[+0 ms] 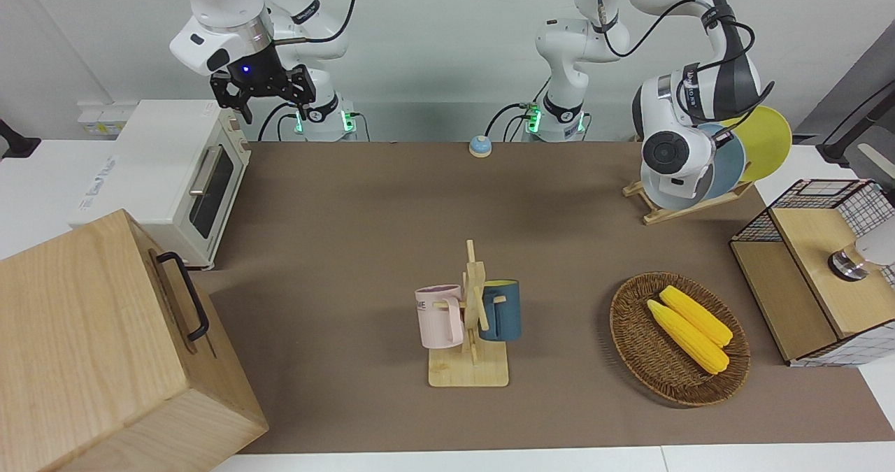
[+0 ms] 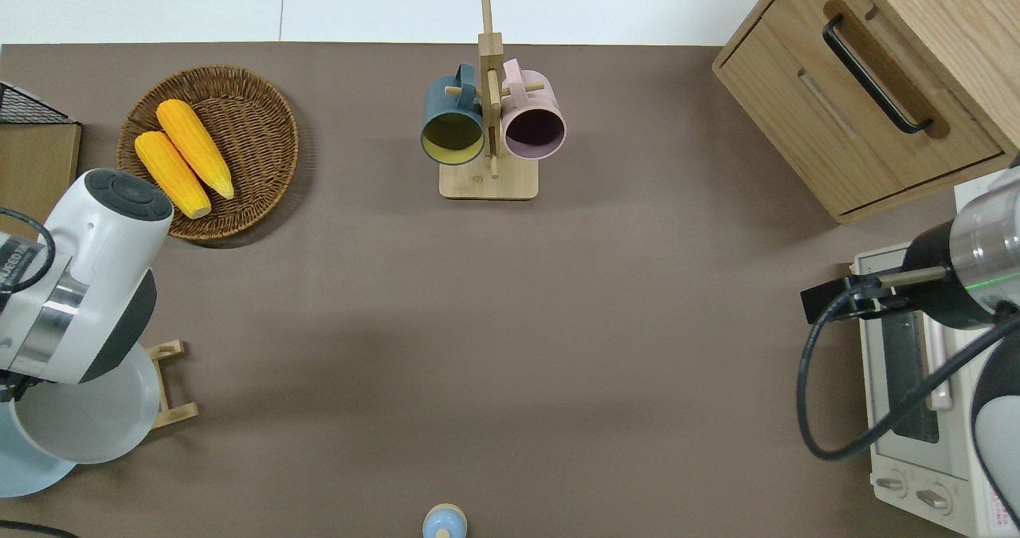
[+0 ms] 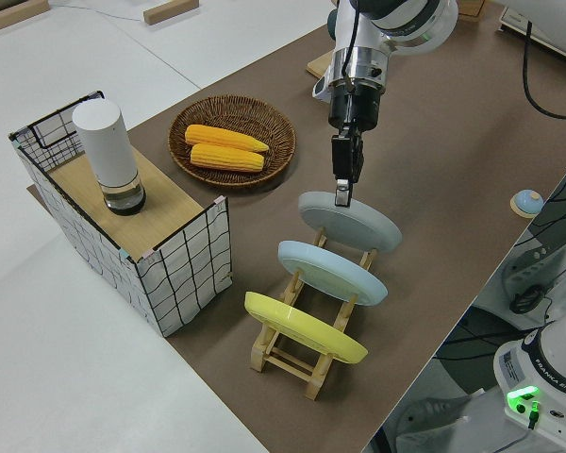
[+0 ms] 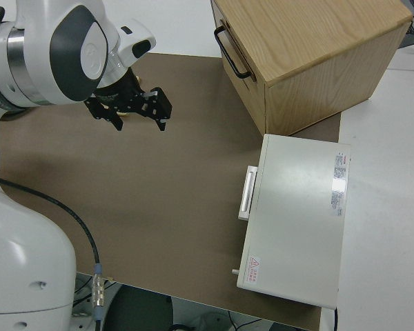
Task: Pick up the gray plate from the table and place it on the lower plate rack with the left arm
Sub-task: 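Lower the gray plate into the lower slot of the rack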
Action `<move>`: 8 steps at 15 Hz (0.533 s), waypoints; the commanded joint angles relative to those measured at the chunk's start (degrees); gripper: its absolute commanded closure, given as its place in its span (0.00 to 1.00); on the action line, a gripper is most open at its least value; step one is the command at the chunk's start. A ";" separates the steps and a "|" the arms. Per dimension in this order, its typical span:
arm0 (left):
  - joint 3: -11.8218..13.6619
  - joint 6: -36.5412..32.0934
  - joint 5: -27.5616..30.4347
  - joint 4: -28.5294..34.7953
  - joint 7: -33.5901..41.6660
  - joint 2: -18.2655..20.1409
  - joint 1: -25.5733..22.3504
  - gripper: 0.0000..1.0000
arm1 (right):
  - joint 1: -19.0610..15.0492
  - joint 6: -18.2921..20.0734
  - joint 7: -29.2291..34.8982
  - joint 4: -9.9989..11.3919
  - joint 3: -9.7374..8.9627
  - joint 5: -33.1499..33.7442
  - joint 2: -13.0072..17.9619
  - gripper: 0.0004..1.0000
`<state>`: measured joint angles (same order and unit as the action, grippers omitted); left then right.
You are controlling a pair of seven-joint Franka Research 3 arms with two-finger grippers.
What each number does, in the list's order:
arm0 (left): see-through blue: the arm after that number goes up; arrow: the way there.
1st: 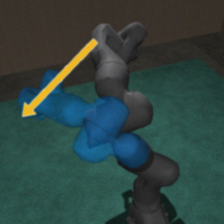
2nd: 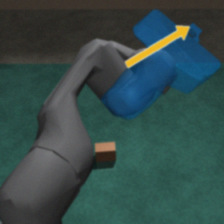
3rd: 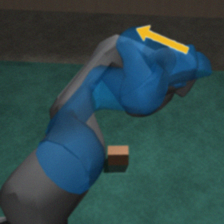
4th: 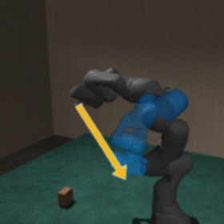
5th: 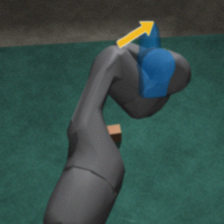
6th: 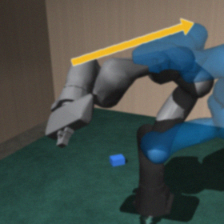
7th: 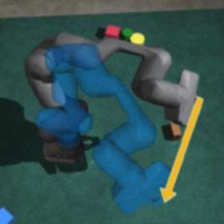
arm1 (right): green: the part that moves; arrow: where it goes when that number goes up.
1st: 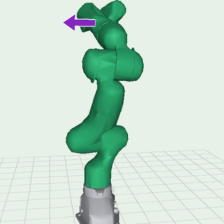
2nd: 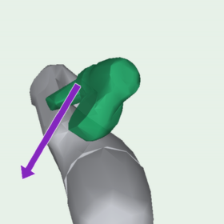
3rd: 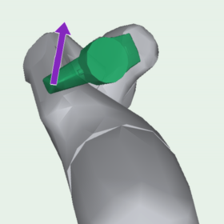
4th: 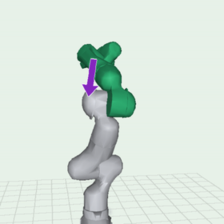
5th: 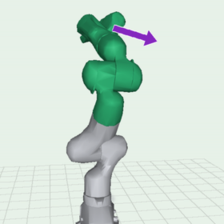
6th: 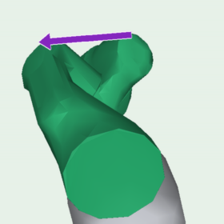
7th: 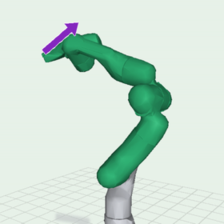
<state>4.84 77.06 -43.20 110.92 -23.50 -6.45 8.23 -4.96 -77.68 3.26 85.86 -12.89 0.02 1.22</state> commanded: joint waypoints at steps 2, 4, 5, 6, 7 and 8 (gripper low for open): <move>0.17 -0.86 -0.39 0.97 -1.81 0.12 0.56 0.89 | -0.85 0.87 -0.19 -0.35 -0.38 -0.20 0.27 0.01; -0.09 -0.16 1.53 0.97 -1.99 -0.49 0.56 0.53 | -0.85 0.87 -0.19 -0.35 -0.38 -0.20 0.27 0.01; -0.53 0.02 2.59 0.97 -2.25 -0.67 0.56 0.47 | -0.85 0.87 -0.19 -0.35 -0.38 -0.20 0.27 0.01; -0.71 0.19 3.03 0.97 -2.86 -0.67 0.56 0.47 | -0.76 0.87 -0.19 -0.35 -0.38 -0.20 0.27 0.01; -0.71 0.20 3.65 0.97 -3.39 -0.67 0.56 0.46 | -0.84 0.87 -0.19 -0.35 -0.38 -0.20 0.27 0.01; -0.71 0.20 4.00 0.97 -3.40 -0.67 0.56 0.46 | -0.85 0.87 -0.19 -0.35 -0.38 -0.20 0.27 0.01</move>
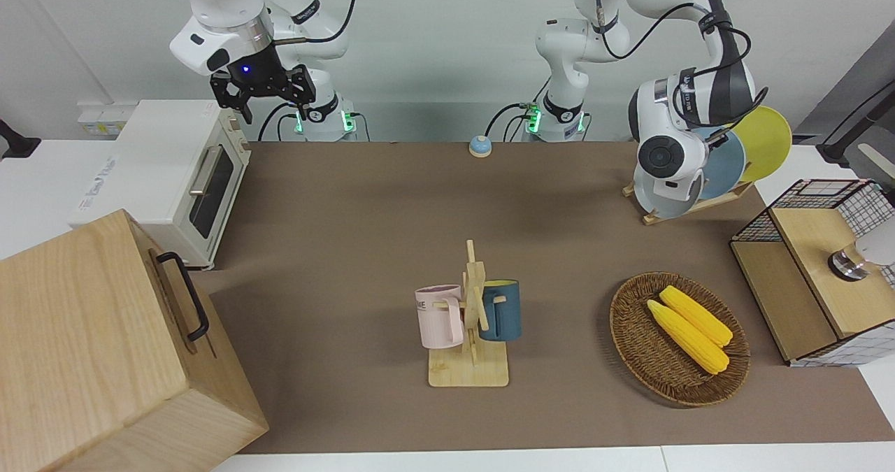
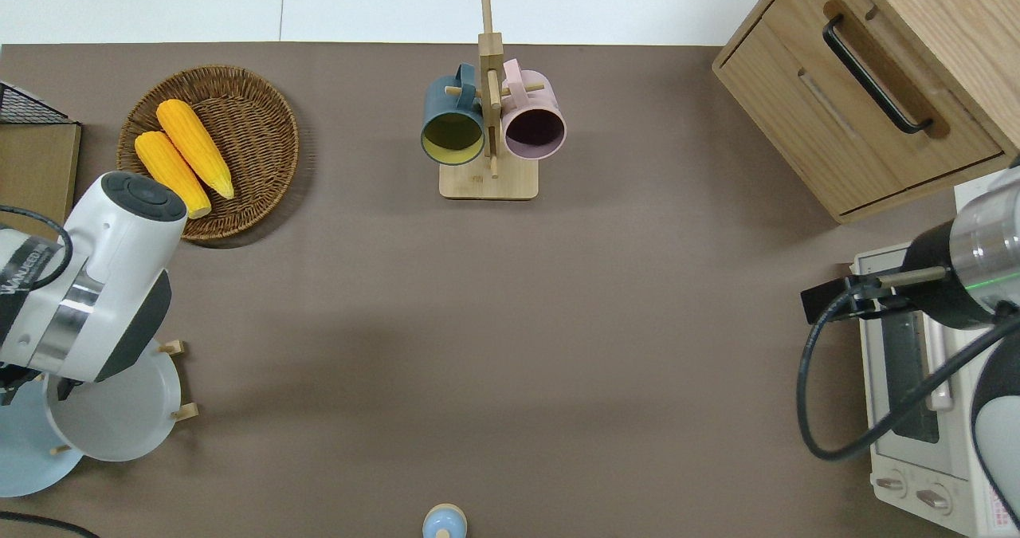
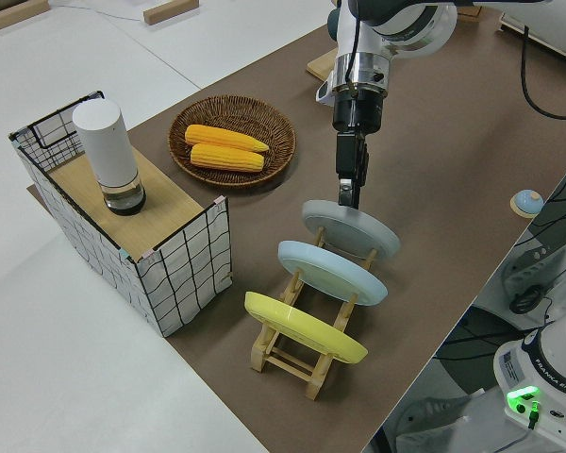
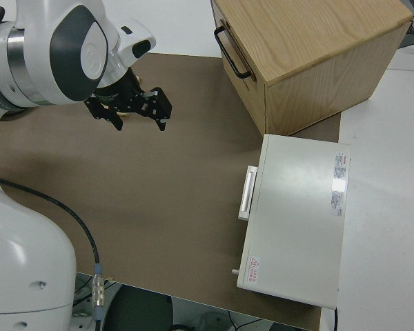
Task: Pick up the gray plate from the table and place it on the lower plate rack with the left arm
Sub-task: 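Lower the gray plate into the lower slot of the rack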
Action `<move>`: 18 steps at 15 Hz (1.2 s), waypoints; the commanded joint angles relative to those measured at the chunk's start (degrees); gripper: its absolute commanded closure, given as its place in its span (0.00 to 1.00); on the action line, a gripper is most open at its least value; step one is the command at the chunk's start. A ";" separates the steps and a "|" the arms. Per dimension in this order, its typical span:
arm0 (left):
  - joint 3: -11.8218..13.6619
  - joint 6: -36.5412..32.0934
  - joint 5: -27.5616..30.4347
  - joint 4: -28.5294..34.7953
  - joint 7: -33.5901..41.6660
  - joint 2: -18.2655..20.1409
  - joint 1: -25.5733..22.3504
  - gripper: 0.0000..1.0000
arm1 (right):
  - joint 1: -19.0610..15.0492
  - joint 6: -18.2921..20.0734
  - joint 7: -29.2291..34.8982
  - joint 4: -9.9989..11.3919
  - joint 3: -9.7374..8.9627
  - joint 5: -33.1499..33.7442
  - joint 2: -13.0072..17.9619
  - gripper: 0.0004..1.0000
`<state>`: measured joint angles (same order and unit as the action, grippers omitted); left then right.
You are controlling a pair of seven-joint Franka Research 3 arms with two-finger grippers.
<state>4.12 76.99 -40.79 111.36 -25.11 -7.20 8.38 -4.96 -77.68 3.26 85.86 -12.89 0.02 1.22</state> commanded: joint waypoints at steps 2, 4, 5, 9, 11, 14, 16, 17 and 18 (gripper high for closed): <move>0.01 0.35 1.85 0.44 -1.52 0.17 0.41 0.36 | -0.85 0.87 -0.19 -0.35 -0.38 -0.20 0.27 0.01; -0.08 0.53 4.12 0.17 -1.35 0.35 0.41 0.17 | -0.76 0.87 -0.19 -0.35 -0.38 -0.20 0.27 0.01; -0.69 1.31 5.61 -0.26 -1.43 0.52 0.41 0.02 | -0.76 0.87 -0.19 -0.35 -0.38 -0.20 0.27 0.01; -2.71 7.81 13.17 -1.93 -3.62 1.40 0.32 0.00 | -0.76 0.87 -0.19 -0.35 -0.38 -0.20 0.27 0.01; -4.20 12.81 15.73 -2.20 -8.09 1.75 0.32 0.00 | -0.85 0.87 -0.19 -0.35 -0.38 -0.20 0.27 0.01; -6.84 17.40 16.79 -2.20 -10.22 1.75 0.32 0.00 | -0.76 0.87 -0.19 -0.35 -0.38 -0.20 0.27 0.01; -7.11 18.28 20.81 -3.16 -9.61 1.84 0.23 0.00 | -0.85 0.87 -0.19 -0.35 -0.38 -0.20 0.27 0.01; -7.11 19.85 23.01 -3.52 -9.52 1.84 0.15 0.00 | -0.76 0.87 -0.19 -0.35 -0.38 -0.20 0.27 0.01; -7.11 21.95 24.86 -3.96 -9.17 1.84 0.14 0.00 | -0.76 0.87 -0.19 -0.35 -0.38 -0.20 0.27 0.01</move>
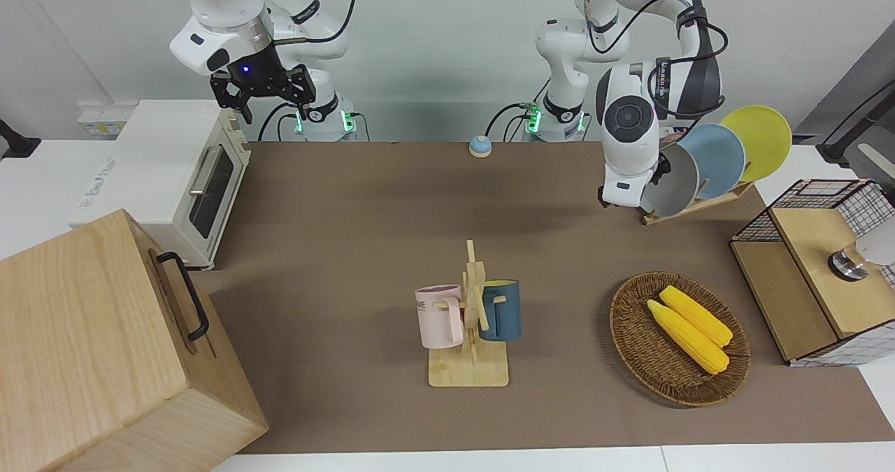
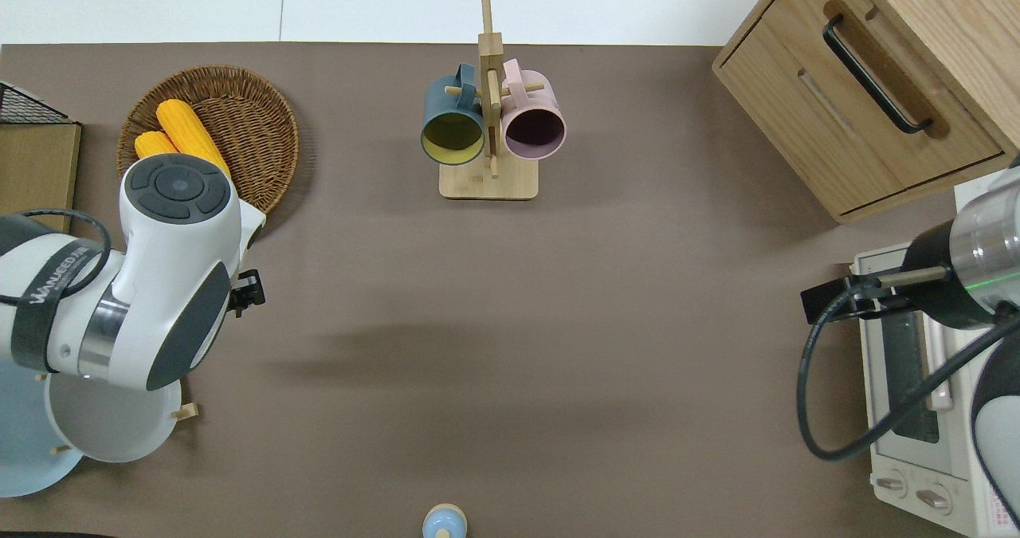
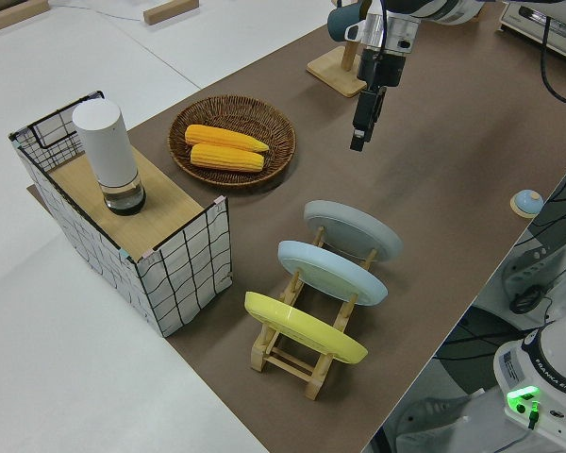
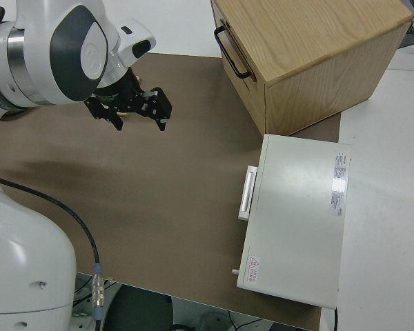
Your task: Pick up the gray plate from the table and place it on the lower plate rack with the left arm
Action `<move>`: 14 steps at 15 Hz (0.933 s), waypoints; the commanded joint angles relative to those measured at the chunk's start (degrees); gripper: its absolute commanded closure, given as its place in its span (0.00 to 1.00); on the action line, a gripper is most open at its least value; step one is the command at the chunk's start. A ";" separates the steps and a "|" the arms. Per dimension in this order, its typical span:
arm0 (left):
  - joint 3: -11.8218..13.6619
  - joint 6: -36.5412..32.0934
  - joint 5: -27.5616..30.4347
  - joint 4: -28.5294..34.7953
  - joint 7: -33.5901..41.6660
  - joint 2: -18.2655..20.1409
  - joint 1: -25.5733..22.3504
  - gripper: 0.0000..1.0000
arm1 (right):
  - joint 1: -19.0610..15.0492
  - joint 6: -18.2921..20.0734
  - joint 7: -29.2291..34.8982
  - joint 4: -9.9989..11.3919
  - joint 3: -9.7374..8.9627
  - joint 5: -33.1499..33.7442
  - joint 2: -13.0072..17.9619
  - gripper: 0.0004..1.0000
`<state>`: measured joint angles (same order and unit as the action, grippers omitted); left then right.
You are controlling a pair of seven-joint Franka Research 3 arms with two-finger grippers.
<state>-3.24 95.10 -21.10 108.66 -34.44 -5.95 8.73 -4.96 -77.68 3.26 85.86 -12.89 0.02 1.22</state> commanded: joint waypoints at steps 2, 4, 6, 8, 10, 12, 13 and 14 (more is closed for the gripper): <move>0.25 5.71 9.56 -2.40 2.96 1.03 -0.29 0.00 | -0.76 0.87 -0.19 -0.35 -0.38 -0.20 0.27 0.01; 0.34 5.63 11.51 -3.28 8.83 1.29 -0.38 0.00 | -0.84 0.87 -0.19 -0.35 -0.38 -0.20 0.27 0.01; 0.34 5.63 13.79 -4.77 15.34 1.64 -0.64 0.00 | -0.84 0.87 -0.19 -0.35 -0.38 -0.20 0.27 0.01; 0.95 5.63 17.39 -6.88 19.57 1.65 -0.73 0.00 | -0.85 0.87 -0.19 -0.35 -0.38 -0.20 0.27 0.01; 1.04 5.71 18.37 -8.38 21.08 1.65 -1.17 0.00 | -0.85 0.87 -0.19 -0.35 -0.38 -0.20 0.27 0.01; 1.13 6.32 18.46 -8.82 24.75 1.73 -1.17 0.00 | -0.85 0.87 -0.19 -0.35 -0.38 -0.20 0.27 0.01; 1.13 6.42 18.55 -9.69 25.99 1.73 -1.17 0.00 | -0.76 0.87 -0.19 -0.35 -0.38 -0.20 0.27 0.01; 1.22 6.42 18.72 -9.96 26.44 1.91 -1.17 0.00 | -0.76 0.87 -0.19 -0.35 -0.38 -0.20 0.27 0.01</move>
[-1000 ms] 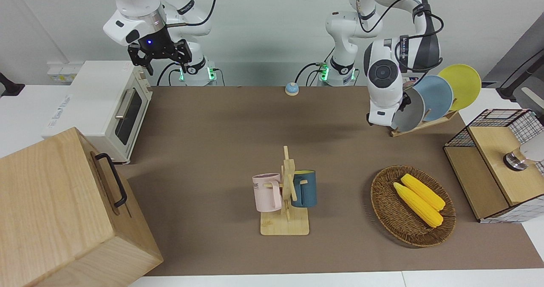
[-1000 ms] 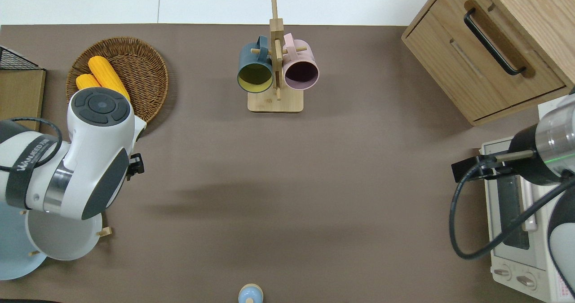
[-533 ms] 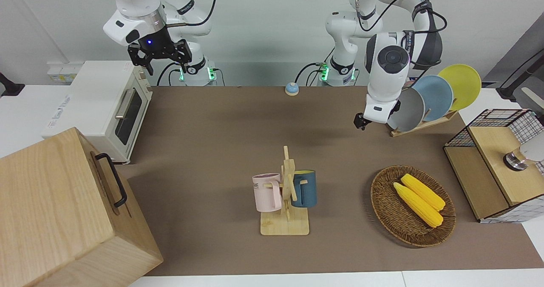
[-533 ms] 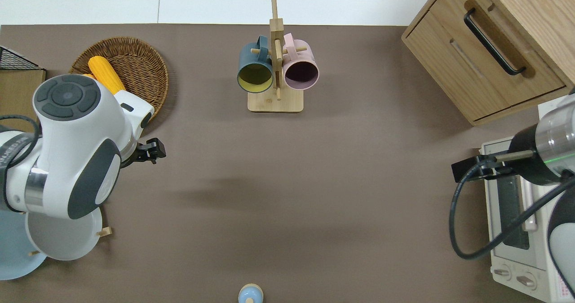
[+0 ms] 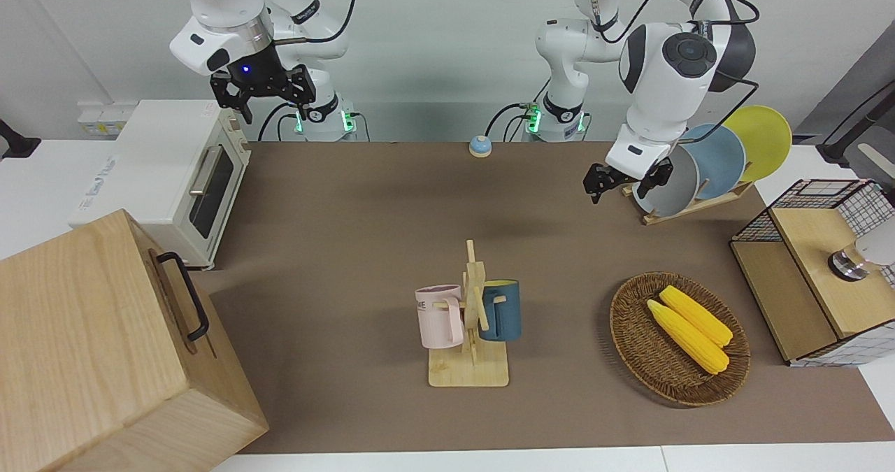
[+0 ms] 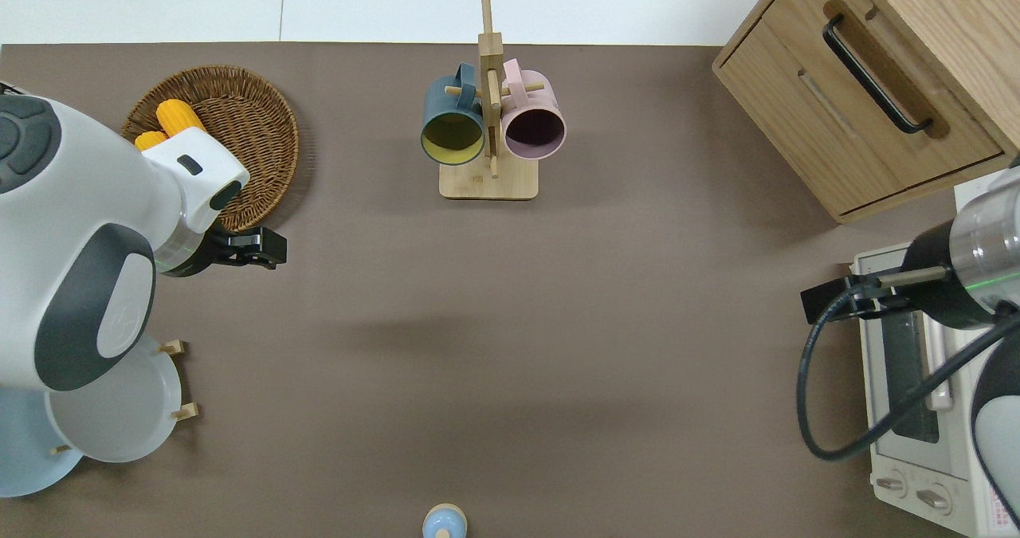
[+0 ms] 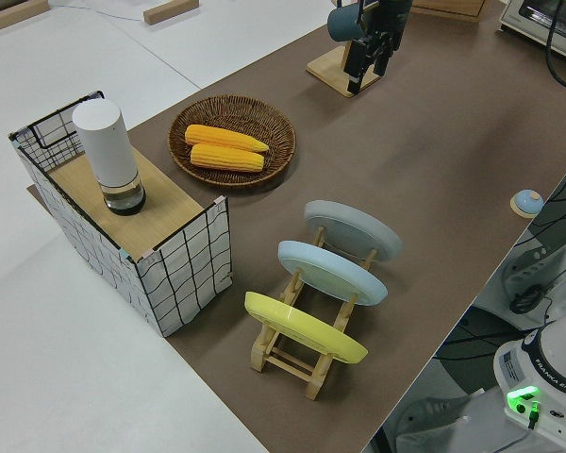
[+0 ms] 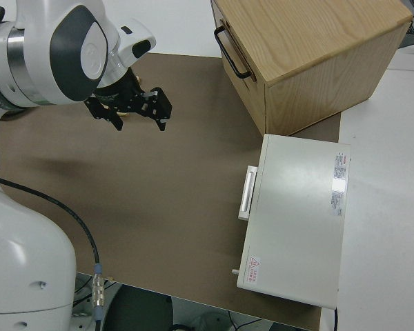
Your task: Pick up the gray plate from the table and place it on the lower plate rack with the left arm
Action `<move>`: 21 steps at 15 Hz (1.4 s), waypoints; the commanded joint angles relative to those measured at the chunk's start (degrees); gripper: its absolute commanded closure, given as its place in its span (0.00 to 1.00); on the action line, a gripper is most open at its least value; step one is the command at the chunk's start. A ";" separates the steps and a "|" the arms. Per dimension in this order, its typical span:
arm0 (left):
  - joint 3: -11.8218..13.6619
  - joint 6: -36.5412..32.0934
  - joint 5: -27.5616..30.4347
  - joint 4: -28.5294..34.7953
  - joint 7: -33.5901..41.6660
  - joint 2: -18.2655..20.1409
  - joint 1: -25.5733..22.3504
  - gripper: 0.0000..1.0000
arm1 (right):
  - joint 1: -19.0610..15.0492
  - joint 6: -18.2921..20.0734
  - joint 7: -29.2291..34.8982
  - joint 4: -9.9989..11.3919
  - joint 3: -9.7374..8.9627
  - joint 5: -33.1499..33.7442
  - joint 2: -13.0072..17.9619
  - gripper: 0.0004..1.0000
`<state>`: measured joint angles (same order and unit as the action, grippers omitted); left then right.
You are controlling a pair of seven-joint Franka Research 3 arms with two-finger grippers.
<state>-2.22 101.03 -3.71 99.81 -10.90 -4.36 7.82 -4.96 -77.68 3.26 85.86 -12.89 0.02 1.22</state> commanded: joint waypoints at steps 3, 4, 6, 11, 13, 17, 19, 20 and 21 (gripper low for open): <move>0.37 1.44 3.71 -0.85 1.85 0.40 -0.26 0.00 | -0.84 0.87 -0.19 -0.35 -0.38 -0.20 0.27 0.01; 0.46 1.71 3.63 -0.85 1.06 0.40 -0.26 0.00 | -0.76 0.87 -0.19 -0.35 -0.38 -0.20 0.27 0.01; 0.46 1.80 3.71 -0.85 -0.17 0.49 -0.61 0.00 | -0.84 0.87 -0.19 -0.35 -0.38 -0.20 0.27 0.01; 3.69 1.89 7.13 -1.72 0.08 1.02 -2.02 0.00 | -0.76 0.87 -0.19 -0.35 -0.38 -0.20 0.27 0.01; 4.94 2.24 9.85 -2.43 0.09 1.02 -2.02 0.00 | -0.85 0.87 -0.19 -0.35 -0.38 -0.20 0.27 0.01; 6.96 2.24 9.34 -3.22 0.26 1.72 -2.02 0.00 | -0.84 0.87 -0.19 -0.35 -0.38 -0.20 0.27 0.01; 6.96 2.24 8.29 -3.40 0.08 1.55 -2.02 0.00 | -0.85 0.87 -0.19 -0.35 -0.38 -0.20 0.27 0.01; 6.88 2.24 6.80 -3.40 0.09 1.54 -1.93 0.00 | -0.85 0.87 -0.19 -0.35 -0.38 -0.20 0.27 0.01; 6.88 2.07 6.09 -3.40 -0.44 1.54 -1.84 0.00 | -0.76 0.87 -0.19 -0.35 -0.38 -0.20 0.27 0.01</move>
<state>4.55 102.89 4.43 96.74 -10.65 -2.82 5.66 -4.96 -77.68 3.26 85.86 -12.89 0.02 1.22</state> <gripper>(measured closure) 0.000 0.009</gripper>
